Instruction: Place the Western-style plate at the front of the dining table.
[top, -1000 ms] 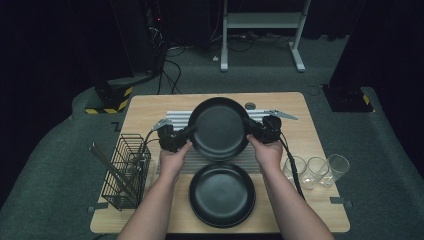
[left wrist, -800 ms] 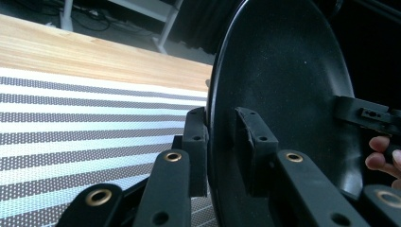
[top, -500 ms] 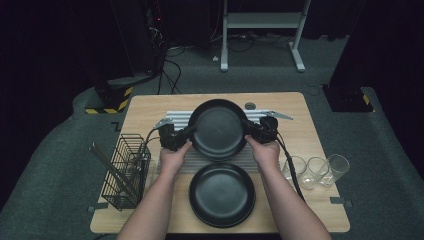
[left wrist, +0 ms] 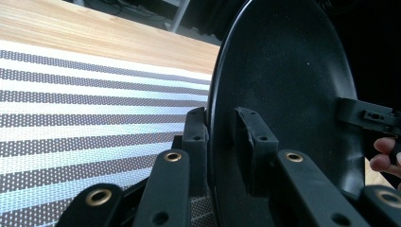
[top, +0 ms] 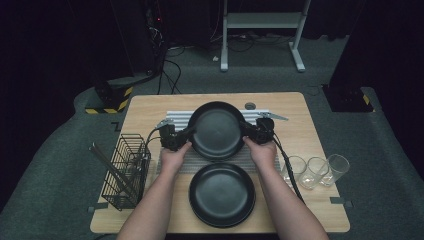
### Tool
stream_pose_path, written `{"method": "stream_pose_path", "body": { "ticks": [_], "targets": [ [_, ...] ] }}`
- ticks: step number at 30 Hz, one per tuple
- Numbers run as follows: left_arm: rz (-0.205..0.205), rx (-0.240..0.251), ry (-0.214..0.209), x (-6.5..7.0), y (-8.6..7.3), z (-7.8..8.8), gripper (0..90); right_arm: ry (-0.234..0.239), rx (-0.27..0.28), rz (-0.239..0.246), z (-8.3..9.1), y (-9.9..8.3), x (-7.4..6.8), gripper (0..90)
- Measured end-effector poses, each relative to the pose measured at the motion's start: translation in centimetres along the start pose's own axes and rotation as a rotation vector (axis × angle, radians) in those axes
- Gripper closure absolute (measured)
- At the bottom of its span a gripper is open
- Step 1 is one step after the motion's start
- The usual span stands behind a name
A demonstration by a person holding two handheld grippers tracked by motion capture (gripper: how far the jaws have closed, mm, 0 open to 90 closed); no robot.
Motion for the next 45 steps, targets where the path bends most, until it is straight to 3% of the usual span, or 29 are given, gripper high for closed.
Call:
{"method": "stream_pose_path", "body": {
  "ticks": [26, 36, 45],
  "targets": [
    [0.007, -0.07, 0.051, -1.0, -1.0, -1.6, 74.5, -0.028, -0.069, -0.041, -2.2, -1.4, 1.6, 75.4],
    [0.019, -0.071, 0.064, -1.2, -1.0, -2.1, 74.2, -0.031, -0.073, -0.052, -2.7, -1.8, 2.1, 75.7],
    [0.002, -0.1, 0.07, -1.3, -0.6, -3.0, 73.3, -0.052, -0.084, -0.064, -3.0, -2.0, 2.5, 76.1]
  ]
}}
Point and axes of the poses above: each handheld gripper's, and its own axes: z roughly backward along the jaws, y roughly out of its top, x roughly to its right, the point moved 1 cm from there along -z, roughly forward along the jaws, and after that the axes turned 13 degrees about y, right-handed, at the moved point
